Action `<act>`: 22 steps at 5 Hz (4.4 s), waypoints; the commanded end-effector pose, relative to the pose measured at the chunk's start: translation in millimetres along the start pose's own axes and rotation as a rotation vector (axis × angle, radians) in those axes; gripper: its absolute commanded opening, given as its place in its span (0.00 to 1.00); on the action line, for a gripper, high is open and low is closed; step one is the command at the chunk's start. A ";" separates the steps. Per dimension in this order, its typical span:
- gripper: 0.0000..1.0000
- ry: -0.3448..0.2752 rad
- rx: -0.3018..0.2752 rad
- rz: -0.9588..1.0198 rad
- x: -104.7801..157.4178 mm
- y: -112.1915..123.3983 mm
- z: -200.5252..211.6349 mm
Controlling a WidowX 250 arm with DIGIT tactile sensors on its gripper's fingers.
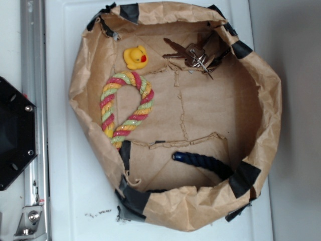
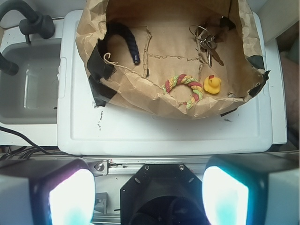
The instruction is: Grab the silver keys.
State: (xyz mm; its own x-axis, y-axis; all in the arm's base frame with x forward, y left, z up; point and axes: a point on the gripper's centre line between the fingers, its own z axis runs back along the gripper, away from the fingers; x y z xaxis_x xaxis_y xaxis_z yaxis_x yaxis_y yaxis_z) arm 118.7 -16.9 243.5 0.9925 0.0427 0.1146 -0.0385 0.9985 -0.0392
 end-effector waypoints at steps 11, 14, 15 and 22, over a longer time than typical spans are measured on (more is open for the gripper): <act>1.00 -0.243 0.051 -0.390 122.4 54.8 -132.6; 1.00 -0.113 0.097 -0.413 167.1 64.0 -164.4; 1.00 -0.113 0.108 -0.443 166.3 64.3 -169.4; 1.00 -0.116 0.269 -0.452 172.0 96.3 -217.7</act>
State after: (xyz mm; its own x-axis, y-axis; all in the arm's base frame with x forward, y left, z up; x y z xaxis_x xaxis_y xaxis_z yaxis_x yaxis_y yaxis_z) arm 307.2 77.9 32.6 0.9019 -0.4066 0.1458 0.3591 0.8934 0.2700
